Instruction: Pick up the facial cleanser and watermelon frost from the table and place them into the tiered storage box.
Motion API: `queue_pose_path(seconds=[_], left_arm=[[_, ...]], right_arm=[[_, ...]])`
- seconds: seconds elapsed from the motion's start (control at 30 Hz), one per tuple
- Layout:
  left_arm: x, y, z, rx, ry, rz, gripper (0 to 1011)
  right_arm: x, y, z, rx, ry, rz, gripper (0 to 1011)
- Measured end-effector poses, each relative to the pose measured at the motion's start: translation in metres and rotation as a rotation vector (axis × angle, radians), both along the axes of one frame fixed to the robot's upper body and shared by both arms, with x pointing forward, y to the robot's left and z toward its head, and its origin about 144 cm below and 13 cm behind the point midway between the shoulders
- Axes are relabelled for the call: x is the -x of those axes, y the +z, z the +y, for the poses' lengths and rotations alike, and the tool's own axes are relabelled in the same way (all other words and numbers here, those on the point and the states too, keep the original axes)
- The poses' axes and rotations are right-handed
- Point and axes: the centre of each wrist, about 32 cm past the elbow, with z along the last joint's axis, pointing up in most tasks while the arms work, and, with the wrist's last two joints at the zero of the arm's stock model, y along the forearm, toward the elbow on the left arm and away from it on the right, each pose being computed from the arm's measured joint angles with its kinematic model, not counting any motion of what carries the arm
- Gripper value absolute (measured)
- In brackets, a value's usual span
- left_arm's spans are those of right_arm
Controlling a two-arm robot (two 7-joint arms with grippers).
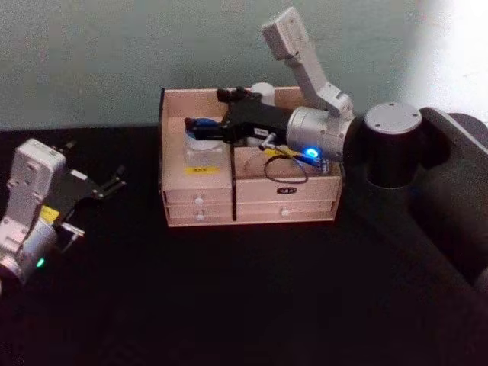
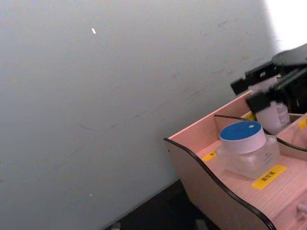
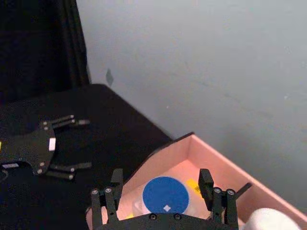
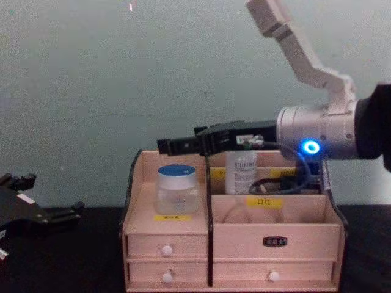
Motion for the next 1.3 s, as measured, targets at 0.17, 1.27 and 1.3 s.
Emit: queue_pose_path(seconds=[0.17, 1.27, 1.3], left_arm=[[0.000, 0.000, 0.000, 0.000, 0.000, 0.000, 1001], [0.000, 0.000, 0.000, 0.000, 0.000, 0.000, 1001], [0.000, 0.000, 0.000, 0.000, 0.000, 0.000, 1001]], right_arm=[[0.010, 0.007, -0.009, -0.025, -0.017, -0.048, 1002], [0.087, -0.028, -0.115, -0.042, -0.470, -0.171, 1002], [0.089, -0.031, -0.117, -0.042, -0.479, -0.171, 1002]])
